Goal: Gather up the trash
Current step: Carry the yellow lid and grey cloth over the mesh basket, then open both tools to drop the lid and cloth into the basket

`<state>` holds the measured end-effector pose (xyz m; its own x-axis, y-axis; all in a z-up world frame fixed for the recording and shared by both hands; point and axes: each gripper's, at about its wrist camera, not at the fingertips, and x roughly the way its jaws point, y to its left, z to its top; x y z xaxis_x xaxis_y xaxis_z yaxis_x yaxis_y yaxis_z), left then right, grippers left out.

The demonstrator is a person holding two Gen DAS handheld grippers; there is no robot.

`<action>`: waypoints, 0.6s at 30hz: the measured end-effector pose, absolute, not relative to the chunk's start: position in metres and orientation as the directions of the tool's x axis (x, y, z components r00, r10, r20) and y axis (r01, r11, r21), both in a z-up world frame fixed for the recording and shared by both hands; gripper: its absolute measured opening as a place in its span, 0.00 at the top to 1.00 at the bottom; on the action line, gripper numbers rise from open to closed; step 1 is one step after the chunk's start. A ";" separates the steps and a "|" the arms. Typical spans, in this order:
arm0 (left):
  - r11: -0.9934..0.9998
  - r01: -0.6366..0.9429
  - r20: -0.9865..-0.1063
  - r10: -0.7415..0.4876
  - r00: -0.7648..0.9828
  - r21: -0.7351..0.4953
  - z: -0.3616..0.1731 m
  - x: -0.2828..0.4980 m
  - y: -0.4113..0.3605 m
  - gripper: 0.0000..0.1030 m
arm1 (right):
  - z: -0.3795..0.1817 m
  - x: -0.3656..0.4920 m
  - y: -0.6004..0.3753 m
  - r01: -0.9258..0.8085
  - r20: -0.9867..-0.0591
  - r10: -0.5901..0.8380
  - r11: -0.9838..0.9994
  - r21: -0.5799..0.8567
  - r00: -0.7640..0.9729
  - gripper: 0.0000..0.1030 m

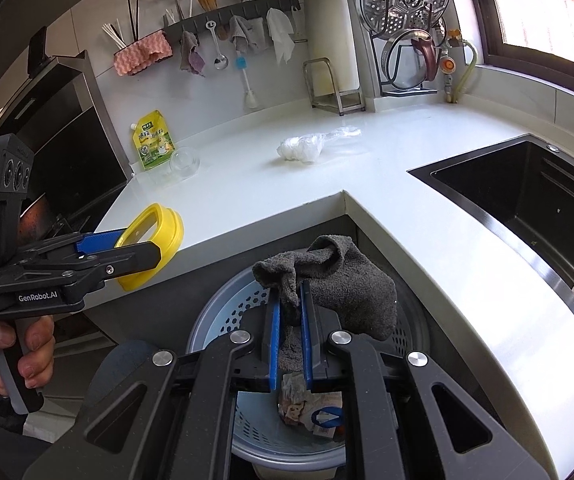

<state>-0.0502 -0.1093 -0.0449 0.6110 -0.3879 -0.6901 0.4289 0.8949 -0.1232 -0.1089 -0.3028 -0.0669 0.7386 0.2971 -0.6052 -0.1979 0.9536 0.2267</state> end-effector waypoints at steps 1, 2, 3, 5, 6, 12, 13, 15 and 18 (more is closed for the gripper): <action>0.894 0.430 -0.692 -0.388 0.608 -0.124 -0.046 -0.049 -0.110 0.35 | -0.068 -0.108 -0.303 -0.197 -0.608 0.297 0.954 0.227 0.737 0.91; 0.894 0.430 -0.694 -0.389 0.606 -0.125 -0.047 -0.049 -0.111 0.35 | -0.070 -0.107 -0.303 -0.196 -0.610 0.297 0.954 0.228 0.735 0.91; 0.893 0.431 -0.696 -0.389 0.604 -0.125 -0.049 -0.048 -0.112 0.35 | -0.071 -0.107 -0.303 -0.195 -0.612 0.297 0.954 0.229 0.733 0.91; 0.892 0.434 -0.700 -0.390 0.598 -0.126 -0.051 -0.047 -0.114 0.35 | -0.074 -0.105 -0.302 -0.192 -0.617 0.295 0.954 0.229 0.729 0.91; 0.891 0.435 -0.702 -0.390 0.596 -0.126 -0.052 -0.047 -0.115 0.35 | -0.075 -0.105 -0.302 -0.191 -0.621 0.295 0.954 0.230 0.726 0.91; 0.889 0.439 -0.714 -0.390 0.581 -0.128 -0.059 -0.044 -0.118 0.35 | -0.083 -0.104 -0.302 -0.188 -0.631 0.301 0.952 0.241 0.716 0.91; 0.888 0.441 -0.715 -0.390 0.580 -0.127 -0.060 -0.044 -0.119 0.35 | -0.084 -0.103 -0.303 -0.187 -0.631 0.299 0.953 0.239 0.716 0.91; 0.887 0.444 -0.717 -0.391 0.577 -0.126 -0.061 -0.044 -0.120 0.35 | -0.084 -0.103 -0.303 -0.185 -0.630 0.300 0.952 0.243 0.717 0.91; 0.886 0.448 -0.720 -0.391 0.573 -0.124 -0.063 -0.043 -0.123 0.35 | -0.086 -0.102 -0.303 -0.186 -0.632 0.299 0.953 0.241 0.715 0.91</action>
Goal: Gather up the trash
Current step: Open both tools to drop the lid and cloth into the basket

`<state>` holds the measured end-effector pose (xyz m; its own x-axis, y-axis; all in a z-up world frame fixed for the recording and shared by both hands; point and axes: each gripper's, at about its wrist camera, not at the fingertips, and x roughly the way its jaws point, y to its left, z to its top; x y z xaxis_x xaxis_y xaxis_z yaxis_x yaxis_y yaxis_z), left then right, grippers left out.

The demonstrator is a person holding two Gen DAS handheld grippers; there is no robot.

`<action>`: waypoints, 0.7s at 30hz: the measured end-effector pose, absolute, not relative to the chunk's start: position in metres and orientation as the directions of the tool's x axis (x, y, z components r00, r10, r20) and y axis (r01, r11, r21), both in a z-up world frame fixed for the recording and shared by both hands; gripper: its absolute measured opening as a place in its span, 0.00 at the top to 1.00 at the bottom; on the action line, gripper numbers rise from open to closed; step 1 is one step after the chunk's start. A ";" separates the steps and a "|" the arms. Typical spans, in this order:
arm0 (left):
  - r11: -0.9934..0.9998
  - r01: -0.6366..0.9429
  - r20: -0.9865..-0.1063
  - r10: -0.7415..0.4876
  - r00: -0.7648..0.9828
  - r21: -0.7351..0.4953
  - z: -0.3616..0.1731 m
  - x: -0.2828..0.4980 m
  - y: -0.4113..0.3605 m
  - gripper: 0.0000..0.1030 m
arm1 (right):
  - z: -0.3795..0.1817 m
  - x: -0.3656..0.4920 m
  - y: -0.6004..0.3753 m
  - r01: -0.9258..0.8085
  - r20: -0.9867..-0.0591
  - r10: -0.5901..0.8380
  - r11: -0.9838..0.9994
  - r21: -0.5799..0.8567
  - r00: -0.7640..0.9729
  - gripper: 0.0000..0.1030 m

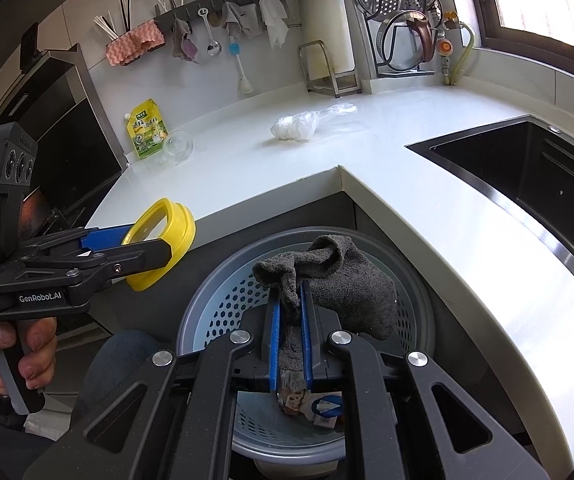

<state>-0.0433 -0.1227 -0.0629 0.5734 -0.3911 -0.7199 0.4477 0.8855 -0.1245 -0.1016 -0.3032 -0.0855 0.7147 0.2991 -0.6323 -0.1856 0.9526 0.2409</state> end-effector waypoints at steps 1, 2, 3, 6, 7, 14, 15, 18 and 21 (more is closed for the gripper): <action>0.885 0.449 -0.721 -0.391 0.571 -0.125 -0.064 -0.043 -0.123 0.35 | -0.086 -0.102 -0.303 -0.185 -0.633 0.299 0.953 0.241 0.714 0.91; 0.885 0.449 -0.723 -0.391 0.570 -0.125 -0.064 -0.043 -0.124 0.35 | -0.087 -0.102 -0.302 -0.186 -0.635 0.300 0.953 0.241 0.712 0.91; 0.884 0.450 -0.723 -0.392 0.568 -0.127 -0.065 -0.042 -0.124 0.35 | -0.088 -0.102 -0.302 -0.185 -0.637 0.300 0.952 0.242 0.710 0.91; 0.883 0.451 -0.728 -0.394 0.561 -0.130 -0.067 -0.041 -0.125 0.35 | -0.091 -0.101 -0.303 -0.182 -0.641 0.300 0.952 0.244 0.706 0.91; 0.884 0.450 -0.729 -0.392 0.561 -0.129 -0.068 -0.040 -0.126 0.35 | -0.091 -0.101 -0.303 -0.182 -0.642 0.299 0.953 0.244 0.706 0.91; 0.883 0.450 -0.733 -0.393 0.556 -0.131 -0.070 -0.038 -0.127 0.35 | -0.096 -0.100 -0.302 -0.181 -0.650 0.298 0.953 0.242 0.699 0.91; 0.883 0.450 -0.733 -0.393 0.555 -0.132 -0.070 -0.038 -0.128 0.35 | -0.097 -0.100 -0.302 -0.181 -0.651 0.298 0.953 0.242 0.698 0.91; 0.882 0.453 -0.736 -0.394 0.550 -0.134 -0.072 -0.037 -0.129 0.35 | -0.098 -0.100 -0.302 -0.183 -0.654 0.300 0.953 0.242 0.694 0.91; 0.879 0.457 -0.740 -0.397 0.543 -0.136 -0.074 -0.036 -0.132 0.35 | -0.102 -0.100 -0.301 -0.182 -0.661 0.299 0.953 0.243 0.688 0.91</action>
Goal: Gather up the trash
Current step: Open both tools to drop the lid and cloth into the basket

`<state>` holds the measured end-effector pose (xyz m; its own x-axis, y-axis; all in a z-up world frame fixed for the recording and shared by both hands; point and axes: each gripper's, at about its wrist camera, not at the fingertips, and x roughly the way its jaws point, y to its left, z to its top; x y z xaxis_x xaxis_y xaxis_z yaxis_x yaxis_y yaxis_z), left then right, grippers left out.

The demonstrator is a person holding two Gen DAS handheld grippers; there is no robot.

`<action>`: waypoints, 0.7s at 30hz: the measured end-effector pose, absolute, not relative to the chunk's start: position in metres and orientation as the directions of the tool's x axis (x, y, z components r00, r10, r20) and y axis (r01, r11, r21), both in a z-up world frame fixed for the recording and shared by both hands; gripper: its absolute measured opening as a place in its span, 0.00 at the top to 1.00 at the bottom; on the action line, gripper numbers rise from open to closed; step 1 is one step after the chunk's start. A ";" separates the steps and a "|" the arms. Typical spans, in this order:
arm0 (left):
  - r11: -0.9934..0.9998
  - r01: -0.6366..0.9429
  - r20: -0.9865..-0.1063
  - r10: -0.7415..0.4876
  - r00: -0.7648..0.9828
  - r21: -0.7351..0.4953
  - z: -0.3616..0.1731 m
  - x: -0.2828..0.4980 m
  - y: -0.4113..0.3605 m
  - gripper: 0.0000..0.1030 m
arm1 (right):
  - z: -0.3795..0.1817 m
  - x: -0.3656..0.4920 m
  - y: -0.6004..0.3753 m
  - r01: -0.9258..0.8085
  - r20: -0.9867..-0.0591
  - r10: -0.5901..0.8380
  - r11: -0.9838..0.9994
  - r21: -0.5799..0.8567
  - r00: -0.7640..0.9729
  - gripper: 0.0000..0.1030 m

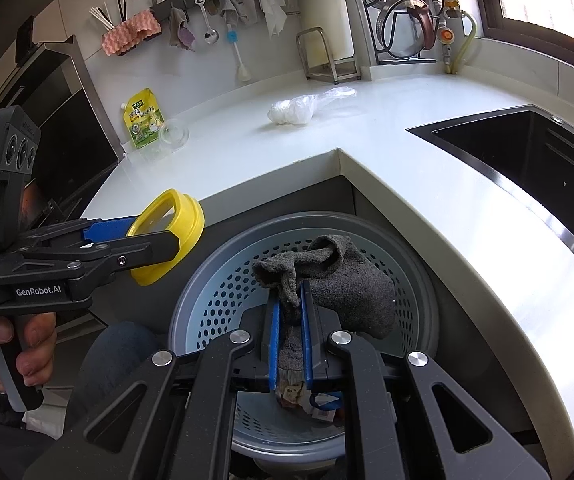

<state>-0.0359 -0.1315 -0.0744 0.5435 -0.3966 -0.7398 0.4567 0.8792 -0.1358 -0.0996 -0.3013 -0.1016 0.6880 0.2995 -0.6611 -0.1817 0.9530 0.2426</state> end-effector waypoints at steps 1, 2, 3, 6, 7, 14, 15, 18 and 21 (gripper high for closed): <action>0.879 0.457 -0.741 -0.398 0.541 -0.138 -0.075 -0.035 -0.132 0.35 | -0.103 -0.099 -0.302 -0.181 -0.664 0.299 0.953 0.242 0.686 0.91; 0.878 0.458 -0.741 -0.399 0.540 -0.140 -0.075 -0.034 -0.134 0.35 | -0.105 -0.098 -0.302 -0.178 -0.667 0.297 0.954 0.242 0.684 0.91; 0.877 0.459 -0.741 -0.401 0.538 -0.141 -0.075 -0.034 -0.135 0.35 | -0.106 -0.098 -0.302 -0.179 -0.670 0.299 0.953 0.244 0.679 0.91; 0.873 0.465 -0.742 -0.408 0.532 -0.146 -0.076 -0.031 -0.138 0.35 | -0.109 -0.096 -0.302 -0.181 -0.679 0.301 0.953 0.243 0.670 0.91; 0.872 0.467 -0.743 -0.409 0.530 -0.147 -0.076 -0.031 -0.140 0.35 | -0.110 -0.096 -0.302 -0.182 -0.680 0.301 0.953 0.243 0.668 0.91; 0.867 0.467 -0.761 -0.419 0.496 -0.173 -0.084 -0.026 -0.146 0.32 | -0.117 -0.093 -0.305 -0.169 -0.689 0.291 0.956 0.241 0.663 0.59; 0.870 0.463 -0.766 -0.413 0.493 -0.171 -0.087 -0.025 -0.147 0.30 | -0.116 -0.094 -0.307 -0.163 -0.682 0.287 0.956 0.242 0.672 0.49; 0.875 0.452 -0.774 -0.404 0.487 -0.173 -0.091 -0.023 -0.148 0.22 | -0.116 -0.094 -0.311 -0.157 -0.687 0.280 0.959 0.237 0.671 0.47; 0.881 0.435 -0.770 -0.407 0.492 -0.187 -0.090 -0.022 -0.145 0.14 | -0.116 -0.095 -0.314 -0.144 -0.687 0.270 0.961 0.236 0.675 0.40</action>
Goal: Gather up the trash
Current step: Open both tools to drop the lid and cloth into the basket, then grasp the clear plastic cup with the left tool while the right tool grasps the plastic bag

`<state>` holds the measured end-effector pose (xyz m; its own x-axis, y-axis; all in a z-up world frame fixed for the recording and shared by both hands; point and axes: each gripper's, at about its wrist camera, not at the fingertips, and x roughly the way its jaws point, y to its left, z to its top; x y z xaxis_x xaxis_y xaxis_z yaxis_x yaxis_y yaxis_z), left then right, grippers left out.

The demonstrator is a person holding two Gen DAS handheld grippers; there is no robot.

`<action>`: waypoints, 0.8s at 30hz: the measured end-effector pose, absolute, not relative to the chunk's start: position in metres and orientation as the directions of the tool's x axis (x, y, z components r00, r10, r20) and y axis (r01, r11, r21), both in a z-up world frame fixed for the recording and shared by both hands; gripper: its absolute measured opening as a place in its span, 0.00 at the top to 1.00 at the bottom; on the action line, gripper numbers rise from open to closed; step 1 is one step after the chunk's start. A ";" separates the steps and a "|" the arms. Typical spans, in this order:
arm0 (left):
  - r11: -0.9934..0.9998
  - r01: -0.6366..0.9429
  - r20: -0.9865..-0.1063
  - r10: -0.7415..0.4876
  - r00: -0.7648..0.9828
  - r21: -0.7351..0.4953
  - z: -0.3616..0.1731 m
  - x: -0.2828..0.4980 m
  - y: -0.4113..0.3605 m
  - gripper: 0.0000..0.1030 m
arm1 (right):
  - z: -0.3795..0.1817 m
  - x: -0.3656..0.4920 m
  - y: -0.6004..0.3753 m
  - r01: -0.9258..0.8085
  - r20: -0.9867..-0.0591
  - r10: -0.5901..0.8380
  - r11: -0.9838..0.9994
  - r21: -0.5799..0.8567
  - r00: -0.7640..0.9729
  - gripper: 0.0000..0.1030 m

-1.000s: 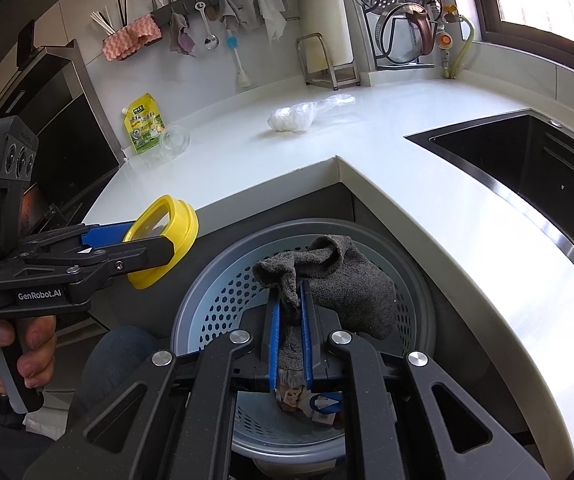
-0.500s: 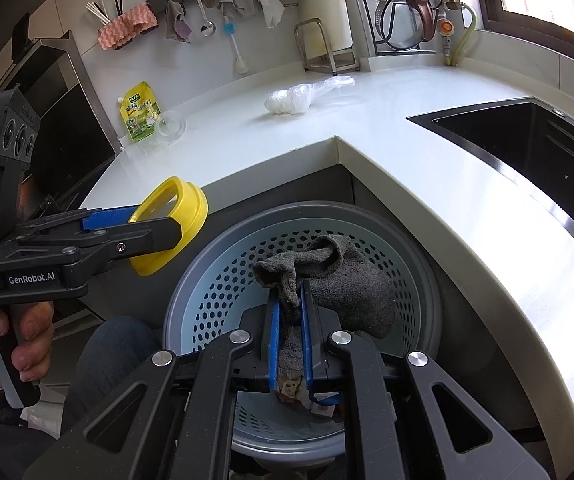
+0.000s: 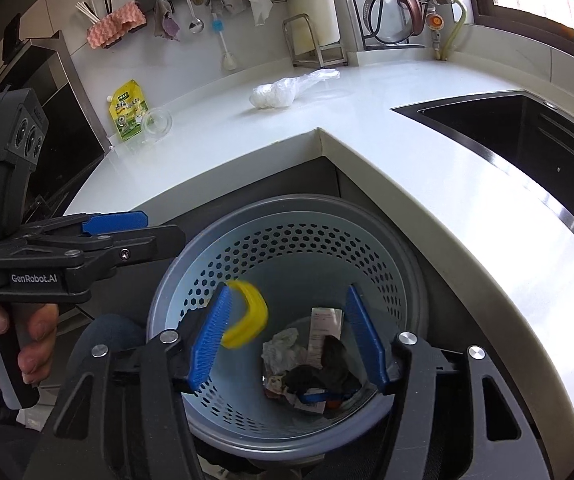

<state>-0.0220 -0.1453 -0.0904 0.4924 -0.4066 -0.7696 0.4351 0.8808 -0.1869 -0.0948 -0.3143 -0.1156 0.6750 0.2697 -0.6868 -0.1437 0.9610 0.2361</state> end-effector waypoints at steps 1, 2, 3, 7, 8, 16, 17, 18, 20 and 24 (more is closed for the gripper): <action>0.881 0.432 -0.767 -0.408 0.494 -0.190 -0.089 -0.022 -0.144 0.13 | -0.115 -0.095 -0.315 -0.139 -0.685 0.267 0.961 0.237 0.678 0.40; 0.884 0.428 -0.766 -0.405 0.499 -0.189 -0.088 -0.022 -0.143 0.09 | -0.114 -0.095 -0.316 -0.136 -0.684 0.264 0.962 0.236 0.680 0.39; 0.888 0.419 -0.764 -0.400 0.507 -0.187 -0.087 -0.022 -0.141 0.07 | -0.113 -0.095 -0.315 -0.135 -0.683 0.261 0.963 0.233 0.682 0.36; 0.895 0.397 -0.763 -0.398 0.509 -0.202 -0.083 -0.019 -0.133 0.07 | -0.109 -0.096 -0.314 -0.141 -0.678 0.258 0.964 0.224 0.688 0.31; 0.897 0.393 -0.764 -0.396 0.508 -0.204 -0.082 -0.018 -0.130 0.07 | -0.108 -0.096 -0.313 -0.141 -0.679 0.254 0.966 0.218 0.689 0.31; 0.918 0.350 -0.739 -0.366 0.565 -0.187 -0.063 -0.014 -0.103 0.07 | -0.094 -0.089 -0.307 -0.151 -0.666 0.248 0.968 0.201 0.704 0.30; 0.921 0.344 -0.735 -0.360 0.575 -0.182 -0.060 -0.012 -0.098 0.07 | -0.091 -0.087 -0.306 -0.153 -0.662 0.249 0.968 0.200 0.707 0.30; 0.925 0.337 -0.729 -0.352 0.587 -0.176 -0.056 -0.010 -0.093 0.06 | -0.088 -0.084 -0.305 -0.156 -0.657 0.249 0.968 0.198 0.712 0.30; 0.935 0.313 -0.720 -0.331 0.610 -0.164 -0.050 -0.002 -0.080 0.06 | -0.081 -0.076 -0.301 -0.166 -0.649 0.253 0.967 0.194 0.718 0.29; 0.957 0.257 -0.703 -0.273 0.656 -0.131 -0.039 0.016 -0.053 0.06 | -0.065 -0.055 -0.293 -0.188 -0.626 0.266 0.964 0.190 0.733 0.29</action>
